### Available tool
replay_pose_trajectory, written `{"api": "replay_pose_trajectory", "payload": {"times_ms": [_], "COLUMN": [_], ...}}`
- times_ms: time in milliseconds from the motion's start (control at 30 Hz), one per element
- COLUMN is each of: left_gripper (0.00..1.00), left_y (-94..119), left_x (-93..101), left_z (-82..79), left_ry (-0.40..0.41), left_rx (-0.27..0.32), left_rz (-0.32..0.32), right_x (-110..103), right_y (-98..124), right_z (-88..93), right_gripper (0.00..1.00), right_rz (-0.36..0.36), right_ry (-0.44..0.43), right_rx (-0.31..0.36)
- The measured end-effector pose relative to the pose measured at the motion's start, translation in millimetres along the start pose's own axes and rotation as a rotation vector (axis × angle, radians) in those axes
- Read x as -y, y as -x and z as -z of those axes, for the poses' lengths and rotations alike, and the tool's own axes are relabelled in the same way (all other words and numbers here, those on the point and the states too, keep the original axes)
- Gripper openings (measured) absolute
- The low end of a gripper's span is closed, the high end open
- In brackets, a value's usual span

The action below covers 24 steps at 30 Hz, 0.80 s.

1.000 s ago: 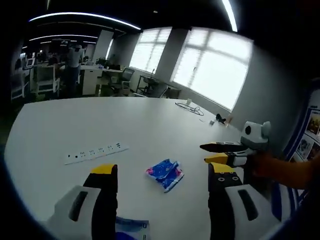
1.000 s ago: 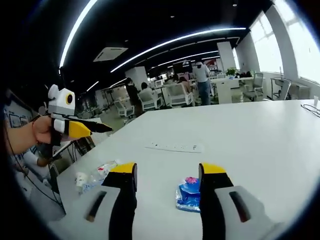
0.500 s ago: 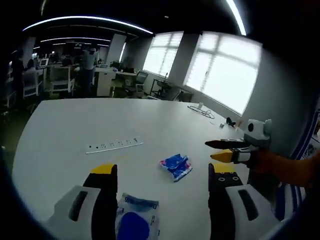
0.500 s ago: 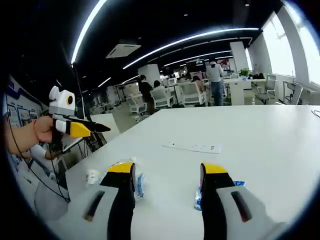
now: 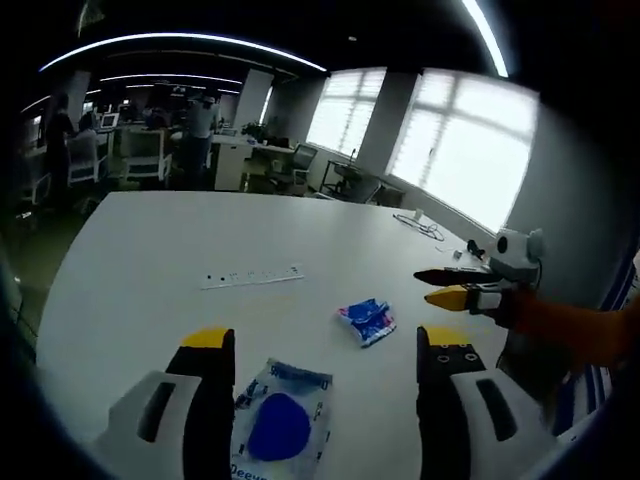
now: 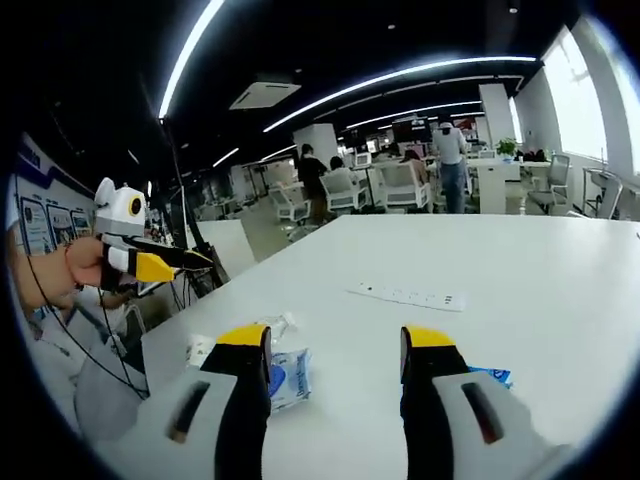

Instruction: Arrange the tabletop items into an orderly group along one side of the table until the central work area is clear of visible clutter.

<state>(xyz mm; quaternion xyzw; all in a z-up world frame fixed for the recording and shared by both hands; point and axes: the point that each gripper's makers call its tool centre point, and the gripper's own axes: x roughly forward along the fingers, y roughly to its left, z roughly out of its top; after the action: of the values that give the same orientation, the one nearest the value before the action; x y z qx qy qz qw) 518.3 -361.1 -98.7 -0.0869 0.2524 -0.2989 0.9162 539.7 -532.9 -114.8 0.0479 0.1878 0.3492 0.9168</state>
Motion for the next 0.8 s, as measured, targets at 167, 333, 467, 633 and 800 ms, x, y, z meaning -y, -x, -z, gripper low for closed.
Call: {"api": "replay_pose_trajectory", "payload": {"times_ms": [167,333,467,633,800], "left_gripper": [0.75,0.75,0.75,0.75,0.74], "left_y": [12.0,23.2,31.6,40.4,48.0], "left_x": [-5.7,-11.3,-15.8,-21.3,-23.6], "left_z": [9.9,21.6,36.6,54.0,71.2], "left_ry": [0.017,0.034,0.058,0.085,0.114], "left_rx": [-0.002,-0.005,-0.016,-0.030,-0.043], "left_rz": [-0.026,-0.052,-0.072,-0.099,-0.124], "right_x": [-9.2,-17.1,-23.1,-28.9,-35.3], "right_y": [-7.5,-14.0,-19.4,-26.2,-35.2], "right_z": [2.5,5.5,9.7,14.9,23.2], "right_gripper": [0.51,0.51,0.50,0.50,0.50], "right_rz": [-0.027,-0.053,-0.075,-0.097,-0.122], "right_ry": [0.014,0.025,0.031,0.041,0.066], "right_rx": [-0.018,-0.035,-0.053,-0.073,-0.105]}}
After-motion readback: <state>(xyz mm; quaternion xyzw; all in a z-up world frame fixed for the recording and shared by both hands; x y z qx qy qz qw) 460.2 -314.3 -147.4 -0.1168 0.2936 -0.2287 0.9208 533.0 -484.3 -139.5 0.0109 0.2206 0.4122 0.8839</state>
